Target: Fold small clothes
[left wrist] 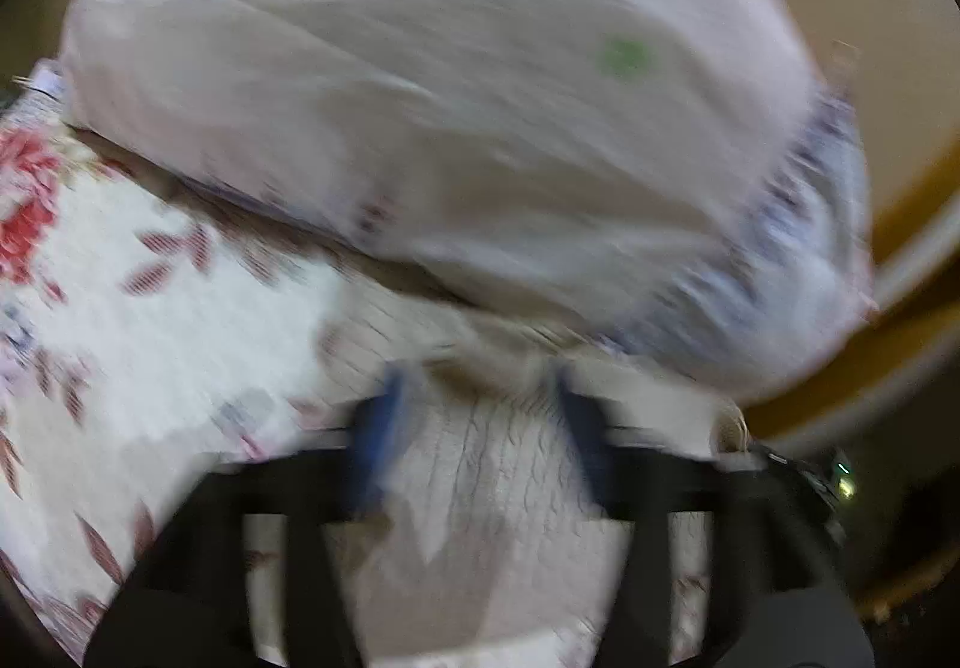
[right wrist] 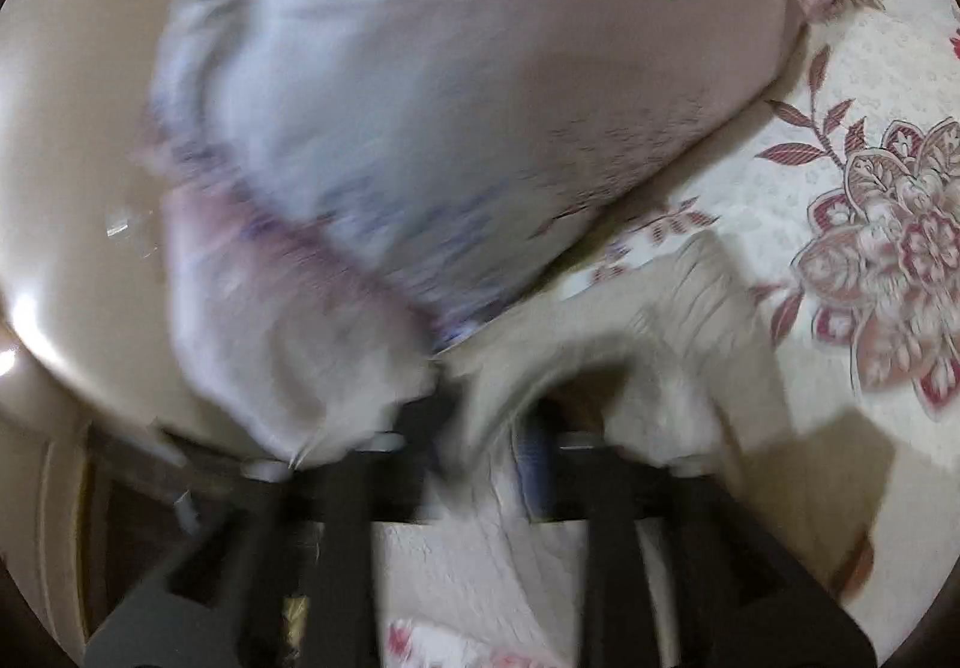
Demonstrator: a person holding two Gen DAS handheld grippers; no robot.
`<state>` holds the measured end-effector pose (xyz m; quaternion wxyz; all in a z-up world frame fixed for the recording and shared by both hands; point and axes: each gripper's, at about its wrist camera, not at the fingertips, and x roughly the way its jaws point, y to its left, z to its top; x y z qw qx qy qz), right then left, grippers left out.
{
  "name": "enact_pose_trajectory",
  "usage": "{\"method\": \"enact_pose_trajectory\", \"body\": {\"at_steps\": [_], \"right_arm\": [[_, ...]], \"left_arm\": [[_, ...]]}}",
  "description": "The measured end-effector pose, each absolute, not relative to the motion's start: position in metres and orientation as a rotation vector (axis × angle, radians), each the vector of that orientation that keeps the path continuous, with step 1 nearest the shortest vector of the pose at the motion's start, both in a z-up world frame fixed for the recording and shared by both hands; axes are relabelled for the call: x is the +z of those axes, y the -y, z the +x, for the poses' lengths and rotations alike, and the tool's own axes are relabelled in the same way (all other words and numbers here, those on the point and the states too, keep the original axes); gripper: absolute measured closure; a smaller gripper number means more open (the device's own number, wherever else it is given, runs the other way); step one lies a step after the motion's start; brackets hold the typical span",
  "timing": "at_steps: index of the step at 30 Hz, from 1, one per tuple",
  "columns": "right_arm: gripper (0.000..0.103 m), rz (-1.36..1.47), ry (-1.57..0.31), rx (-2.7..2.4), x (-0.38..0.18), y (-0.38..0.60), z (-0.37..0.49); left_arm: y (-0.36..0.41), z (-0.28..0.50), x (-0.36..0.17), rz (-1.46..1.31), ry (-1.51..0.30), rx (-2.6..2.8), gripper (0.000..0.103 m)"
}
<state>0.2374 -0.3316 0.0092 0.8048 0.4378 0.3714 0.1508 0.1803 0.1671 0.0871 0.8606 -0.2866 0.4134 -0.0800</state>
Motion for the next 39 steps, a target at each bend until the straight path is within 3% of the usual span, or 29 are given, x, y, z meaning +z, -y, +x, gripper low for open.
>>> {"method": "enact_pose_trajectory", "body": {"at_steps": [4,6,10,12,13,14,17,21,27,32,33,35,37,39], "right_arm": [[0.021,0.912,-0.828,0.329,-0.002,0.327,0.222],[0.021,0.877,-0.853,0.315,-0.009,0.325,0.214],[0.021,0.899,-0.868,0.321,-0.015,0.324,0.207],[0.021,0.906,-0.868,0.333,-0.015,0.325,0.203],[0.021,0.907,-0.87,0.338,-0.014,0.33,0.198],[0.021,0.907,-0.873,0.344,-0.014,0.333,0.197],[0.021,0.913,-0.886,0.358,-0.015,0.345,0.191],[0.021,0.889,-0.88,0.368,-0.003,0.361,0.193],[0.021,0.828,-0.835,0.366,0.02,0.393,0.203],[0.017,0.862,-0.861,0.361,0.017,0.418,0.224],[0.015,0.875,-0.883,0.369,0.013,0.421,0.229],[0.012,0.908,-0.932,0.404,0.002,0.426,0.239],[0.011,0.919,-0.994,0.424,-0.012,0.425,0.251],[0.011,0.913,-1.056,0.427,-0.025,0.421,0.262]], "left_arm": [[-0.183,0.182,0.06,-0.621,-0.967,-0.168,0.028],[-0.184,0.177,0.038,-0.611,-1.034,-0.191,0.034],[-0.18,0.178,0.003,-0.67,-1.111,-0.205,0.058],[-0.181,0.175,-0.002,-0.686,-1.083,-0.195,0.065],[-0.18,0.176,-0.006,-0.719,-1.084,-0.196,0.079],[-0.18,0.178,-0.011,-0.758,-1.086,-0.201,0.084],[-0.181,0.172,-0.008,-0.852,-1.057,-0.194,0.089],[-0.15,0.162,0.037,-0.95,-0.953,-0.352,0.09],[0.004,0.189,0.081,-1.083,-0.907,-0.741,0.09],[0.138,0.213,0.05,-1.122,-1.128,-0.975,0.073],[0.138,0.212,0.046,-1.142,-1.138,-0.986,0.067],[0.113,0.212,0.05,-1.093,-1.077,-0.914,0.029],[0.078,0.211,0.058,-0.971,-1.0,-0.753,0.019],[0.053,0.215,0.049,-0.803,-1.04,-0.584,0.019]]}}
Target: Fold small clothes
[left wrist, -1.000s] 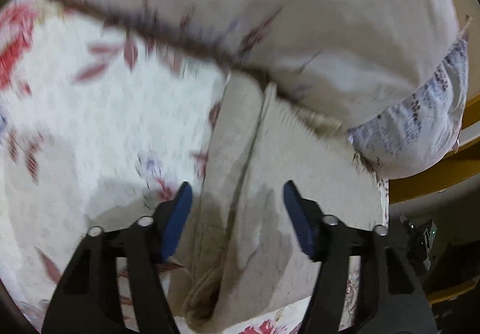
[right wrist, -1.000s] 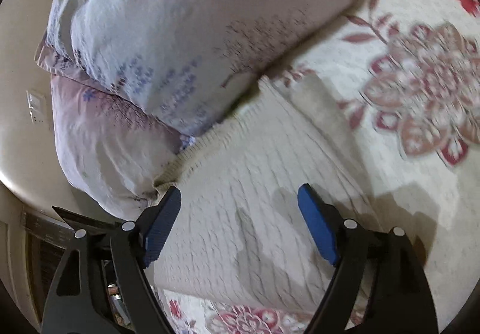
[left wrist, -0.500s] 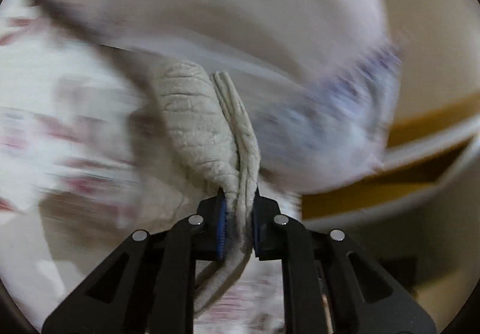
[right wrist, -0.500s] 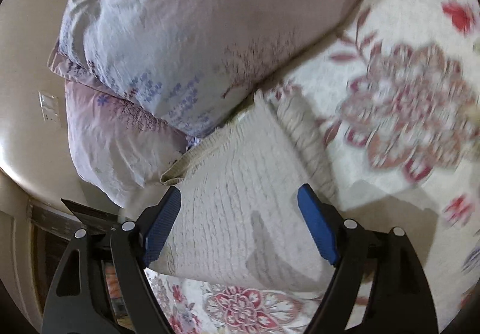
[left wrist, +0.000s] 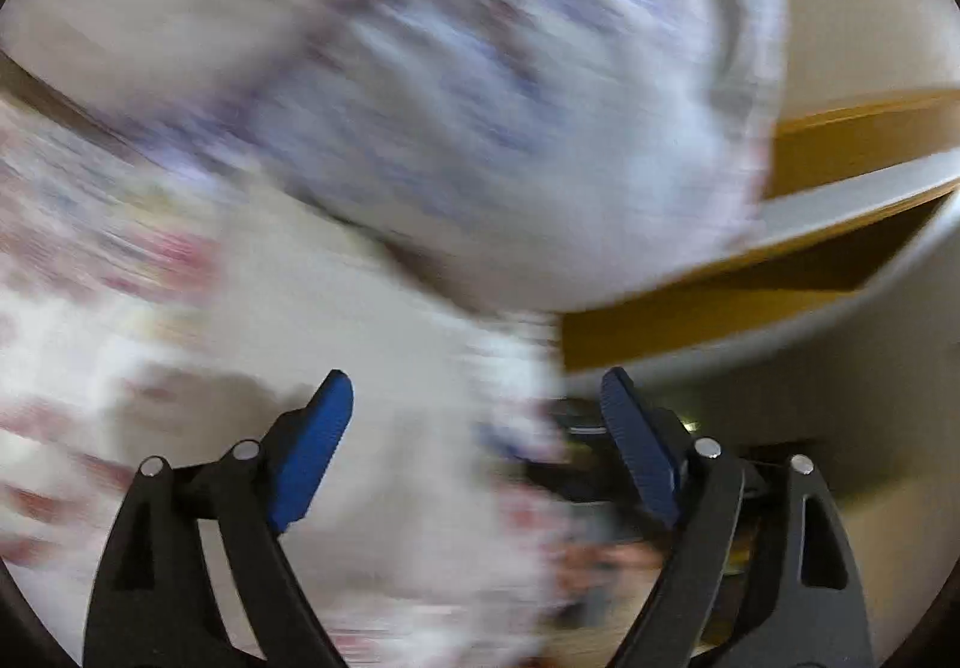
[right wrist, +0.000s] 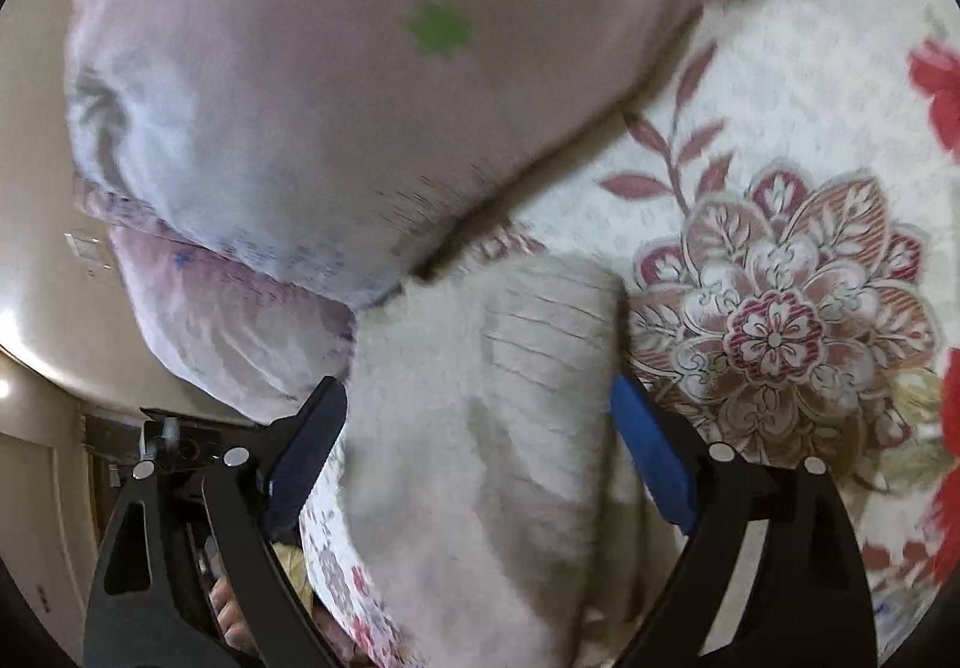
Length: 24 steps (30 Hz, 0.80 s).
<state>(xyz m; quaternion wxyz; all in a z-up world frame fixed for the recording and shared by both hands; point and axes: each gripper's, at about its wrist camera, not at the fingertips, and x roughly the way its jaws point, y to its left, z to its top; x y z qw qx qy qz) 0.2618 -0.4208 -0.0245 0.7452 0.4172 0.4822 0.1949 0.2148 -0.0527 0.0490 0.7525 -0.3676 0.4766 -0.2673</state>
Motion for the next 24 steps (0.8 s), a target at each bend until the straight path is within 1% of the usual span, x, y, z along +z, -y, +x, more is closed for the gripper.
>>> {"method": "enact_pose_trajectory", "body": {"at_steps": [1,3,4,5,7,8,9,10,12,14,17,20,21,23,24], "right_arm": [[0.011,0.909,-1.089,0.43,-0.032,0.418,0.268],[0.013,0.918,-1.131,0.459,-0.044,0.412,0.276],[0.015,0.928,-1.117,0.489,-0.047,0.41,0.278],[0.019,0.929,-1.113,0.503,-0.048,0.409,0.28],[0.047,0.945,-1.136,0.519,-0.057,0.405,0.284],[0.052,0.954,-1.132,0.521,-0.061,0.404,0.284],[0.064,0.968,-1.124,0.534,-0.062,0.404,0.284],[0.068,0.995,-1.111,0.552,-0.063,0.402,0.283],[0.07,0.998,-1.078,0.55,-0.058,0.401,0.277],[0.073,1.064,-1.023,0.592,-0.048,0.395,0.268],[0.074,1.085,-0.995,0.672,-0.029,0.369,0.254],[0.074,1.013,-1.026,0.741,-0.015,0.323,0.25],[0.074,0.931,-1.042,0.723,-0.012,0.302,0.253],[0.073,0.77,-1.075,0.651,-0.01,0.274,0.261],[0.072,0.673,-1.103,0.59,-0.01,0.257,0.264]], "left_arm": [[0.044,0.216,0.039,-0.72,-1.098,-0.502,0.019],[0.036,0.215,0.021,-0.656,-1.182,-0.451,0.019],[0.036,0.214,0.011,-0.633,-1.218,-0.445,0.019],[0.04,0.213,0.002,-0.593,-1.255,-0.444,0.019],[0.051,0.213,-0.012,-0.525,-1.291,-0.455,0.019],[0.057,0.214,-0.016,-0.509,-1.294,-0.465,0.016],[0.063,0.217,-0.014,-0.501,-1.267,-0.474,0.017],[0.068,0.221,-0.014,-0.495,-1.251,-0.496,0.03],[0.081,0.23,-0.018,-0.517,-1.253,-0.515,0.04],[0.077,0.237,-0.02,-0.592,-1.24,-0.563,0.066],[0.032,0.216,0.003,-0.691,-1.229,-0.68,0.069],[-0.014,0.192,0.032,-0.599,-1.158,-0.684,0.067],[-0.03,0.188,0.036,-0.555,-1.147,-0.644,0.066],[-0.043,0.199,0.035,-0.411,-1.124,-0.455,0.054],[-0.051,0.199,0.034,-0.351,-1.107,-0.36,0.054]]}}
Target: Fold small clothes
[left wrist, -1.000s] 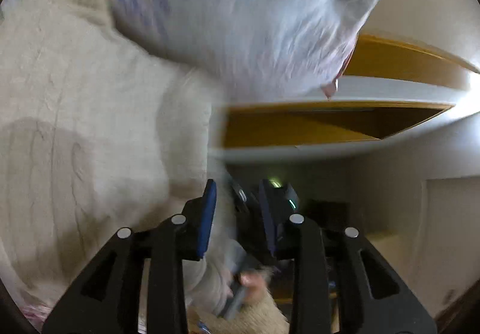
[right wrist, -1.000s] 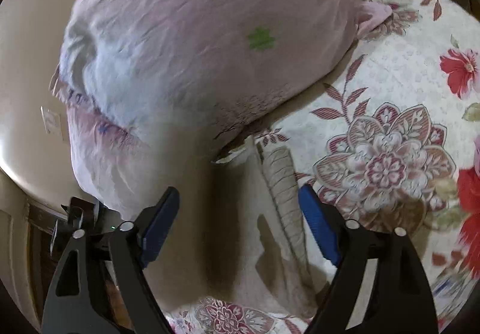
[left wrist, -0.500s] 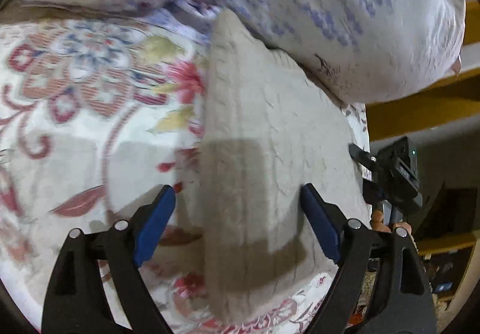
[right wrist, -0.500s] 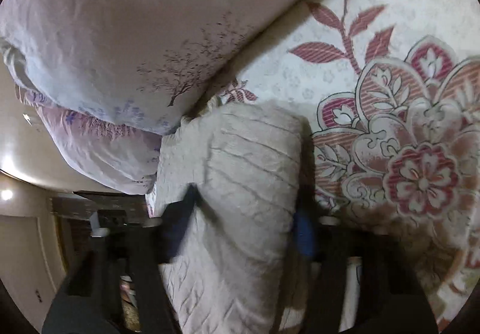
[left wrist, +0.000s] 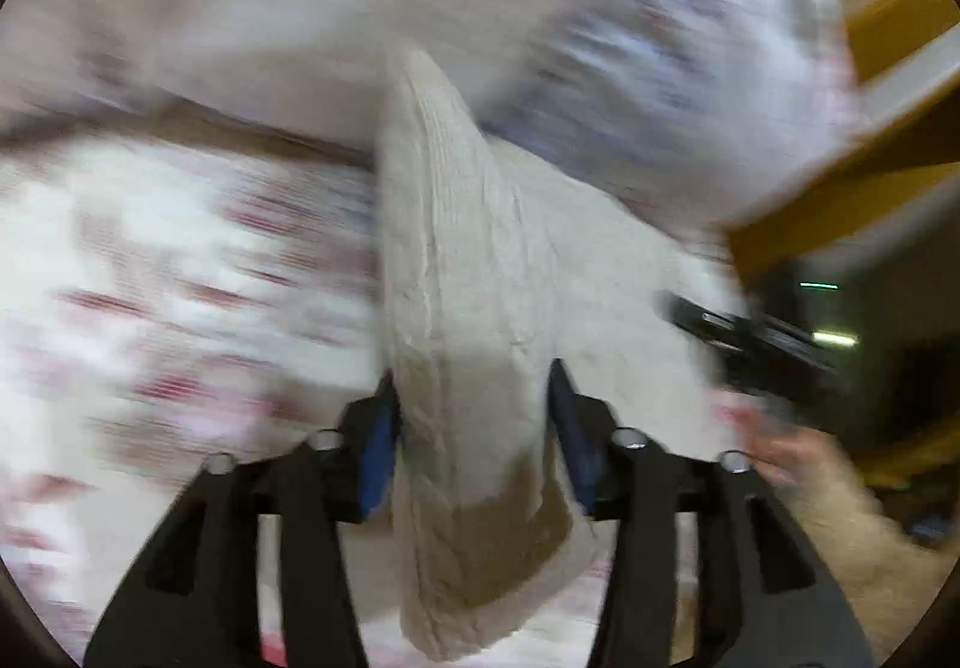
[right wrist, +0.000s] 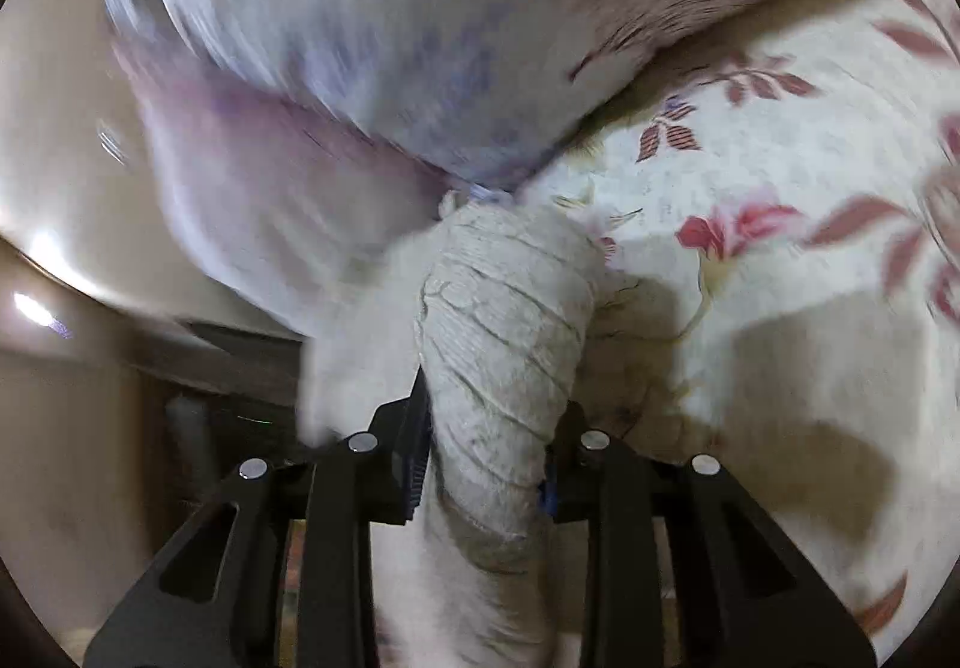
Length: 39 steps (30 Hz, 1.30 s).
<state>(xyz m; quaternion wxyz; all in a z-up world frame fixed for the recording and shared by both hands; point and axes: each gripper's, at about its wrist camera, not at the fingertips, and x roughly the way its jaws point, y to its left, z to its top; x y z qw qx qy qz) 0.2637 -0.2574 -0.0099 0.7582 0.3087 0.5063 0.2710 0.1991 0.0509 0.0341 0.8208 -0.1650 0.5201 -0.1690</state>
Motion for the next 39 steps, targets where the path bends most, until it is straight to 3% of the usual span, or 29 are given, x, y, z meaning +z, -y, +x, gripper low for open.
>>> {"method": "enact_pose_trajectory", "body": {"at_steps": [1,2,3,4,5,6,9,10,11,12,14,16,17,23,31,39], "right_arm": [[0.069,0.647,-1.125,0.544,-0.011,0.253,0.262],[0.067,0.66,-1.132,0.524,-0.011,0.252,0.259],[0.056,0.699,-1.113,0.534,-0.011,0.252,0.251],[0.055,0.701,-1.087,0.535,-0.009,0.251,0.246],[0.061,0.68,-1.069,0.521,-0.008,0.249,0.244],[0.089,0.635,-1.054,0.484,-0.007,0.247,0.244],[0.092,0.559,-1.028,0.294,-0.009,0.241,0.26],[0.091,0.537,-1.021,0.263,-0.008,0.238,0.262],[0.091,0.515,-1.012,0.241,-0.005,0.235,0.262],[0.089,0.487,-0.998,0.214,0.0,0.233,0.256],[0.074,0.42,-0.939,0.154,0.014,0.229,0.233],[0.019,0.338,-0.863,0.058,0.028,0.234,0.197],[0.013,0.322,-0.809,0.039,0.033,0.235,0.174],[0.006,0.227,-0.81,0.01,0.018,0.227,0.074],[0.002,0.011,-0.989,0.049,-0.025,0.155,0.081],[0.001,0.023,-0.962,0.027,-0.027,0.156,0.072]], "left_arm": [[-0.057,0.198,0.035,-0.298,-1.088,-0.276,0.053],[-0.065,0.194,0.039,-0.276,-1.056,-0.229,0.046],[-0.071,0.186,0.044,-0.288,-1.014,-0.226,0.039],[-0.076,0.173,0.051,-0.296,-0.951,-0.232,0.023],[-0.074,0.165,0.054,-0.281,-0.914,-0.227,0.018],[-0.069,0.157,0.056,-0.255,-0.882,-0.214,0.018],[-0.059,0.134,0.058,-0.2,-0.856,-0.157,0.01],[-0.062,0.123,0.064,-0.197,-0.856,-0.141,0.002],[-0.063,0.111,0.064,-0.188,-0.852,-0.128,0.002],[-0.06,0.101,0.062,-0.172,-0.853,-0.125,0.002],[-0.057,0.079,0.062,-0.134,-0.884,-0.119,0.002],[-0.049,0.069,0.051,-0.103,-0.924,-0.107,0.002],[-0.045,0.064,0.044,-0.091,-0.941,-0.119,0.002],[-0.025,0.055,0.006,-0.045,-1.058,-0.132,0.002],[-0.009,0.059,-0.011,0.056,-1.091,-0.06,0.002],[-0.009,0.058,-0.01,0.049,-1.128,-0.05,0.002]]}}
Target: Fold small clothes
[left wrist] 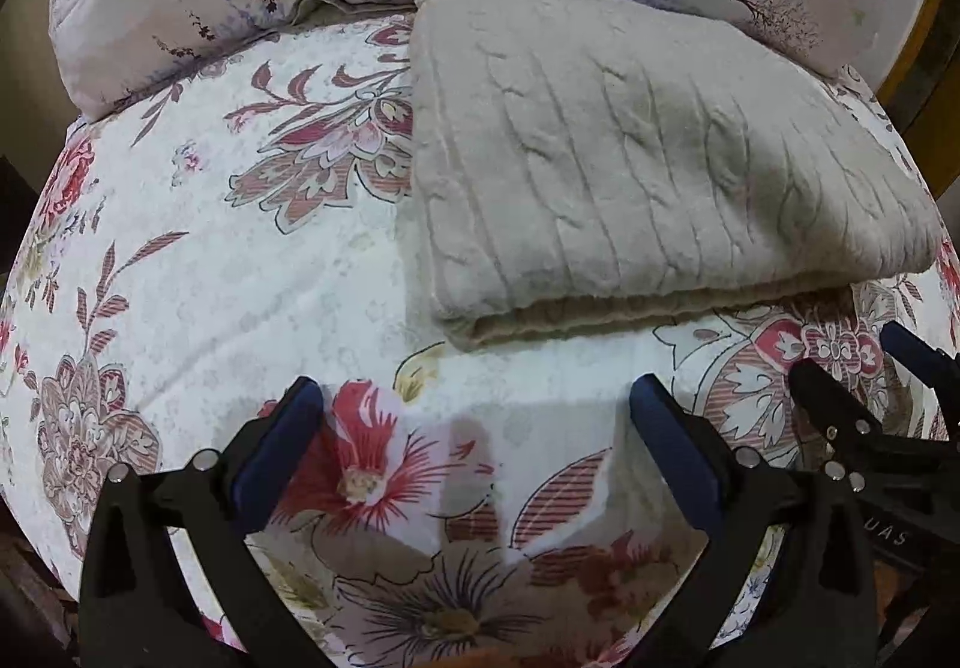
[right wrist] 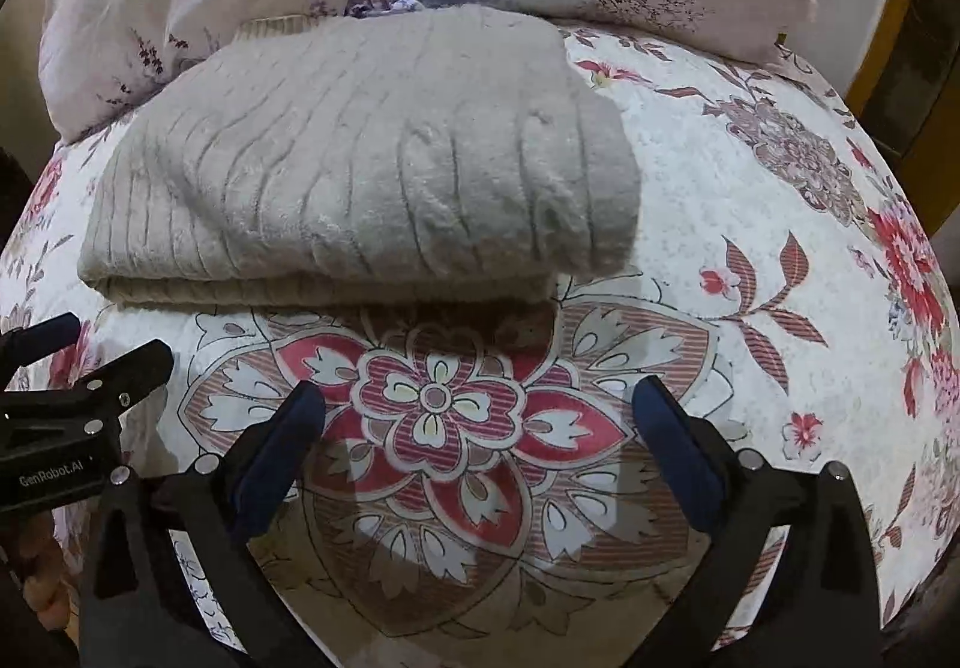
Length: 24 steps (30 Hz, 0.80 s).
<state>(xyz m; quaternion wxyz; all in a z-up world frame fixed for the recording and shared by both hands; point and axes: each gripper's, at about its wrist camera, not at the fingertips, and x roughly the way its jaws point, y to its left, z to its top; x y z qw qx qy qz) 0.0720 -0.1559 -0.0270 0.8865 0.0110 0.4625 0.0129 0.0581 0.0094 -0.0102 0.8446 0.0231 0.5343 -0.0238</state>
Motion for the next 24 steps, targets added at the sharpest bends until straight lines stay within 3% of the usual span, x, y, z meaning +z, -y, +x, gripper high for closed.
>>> {"method": "enact_pose_trajectory", "body": {"at_steps": [24], "right_arm": [[0.001,0.01,-0.95,0.044,-0.0282,0.1556,0.0696]], "left_arm": [[-0.0091,0.0579,-0.01,0.038,-1.106,-0.032,0.002]]}}
